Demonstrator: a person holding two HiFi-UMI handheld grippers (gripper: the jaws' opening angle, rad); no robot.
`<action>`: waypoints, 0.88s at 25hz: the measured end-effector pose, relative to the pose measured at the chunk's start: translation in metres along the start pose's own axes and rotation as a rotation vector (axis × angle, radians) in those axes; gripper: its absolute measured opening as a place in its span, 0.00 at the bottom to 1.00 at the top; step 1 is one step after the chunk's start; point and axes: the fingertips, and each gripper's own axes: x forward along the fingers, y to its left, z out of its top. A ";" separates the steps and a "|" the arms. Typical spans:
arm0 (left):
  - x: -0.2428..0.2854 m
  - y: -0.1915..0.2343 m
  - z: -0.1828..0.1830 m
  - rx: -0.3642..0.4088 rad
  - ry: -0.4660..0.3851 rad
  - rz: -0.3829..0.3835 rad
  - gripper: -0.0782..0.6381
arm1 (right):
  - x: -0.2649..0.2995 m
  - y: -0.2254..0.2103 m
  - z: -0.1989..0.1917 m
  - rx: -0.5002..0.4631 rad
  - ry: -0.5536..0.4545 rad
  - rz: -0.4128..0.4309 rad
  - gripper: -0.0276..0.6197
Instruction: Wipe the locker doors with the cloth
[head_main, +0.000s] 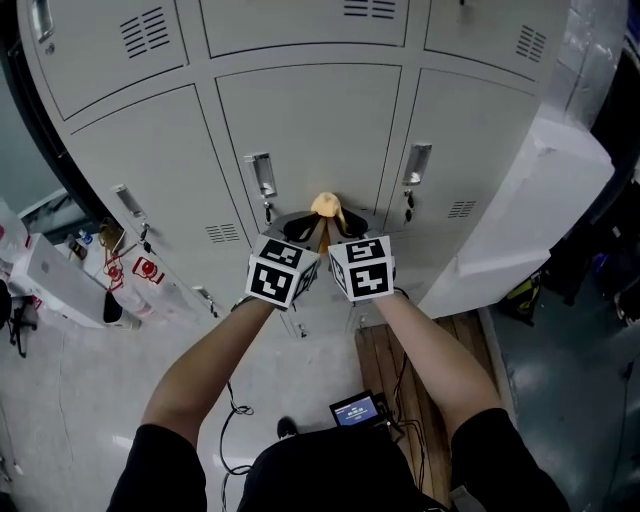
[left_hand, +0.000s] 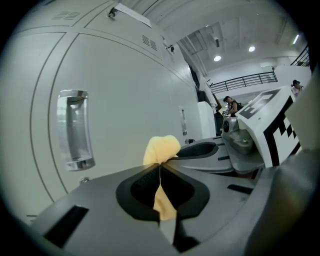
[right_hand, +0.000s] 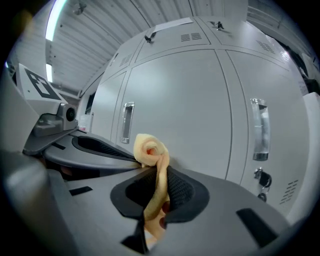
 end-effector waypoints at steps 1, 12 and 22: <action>-0.006 0.005 -0.006 -0.008 0.009 0.008 0.14 | 0.003 0.009 -0.002 0.000 0.005 0.010 0.15; -0.052 0.058 -0.061 -0.057 0.081 0.082 0.14 | 0.041 0.089 -0.021 0.011 0.042 0.098 0.15; -0.060 0.087 -0.077 -0.071 0.093 0.102 0.14 | 0.066 0.115 -0.023 0.037 0.046 0.107 0.15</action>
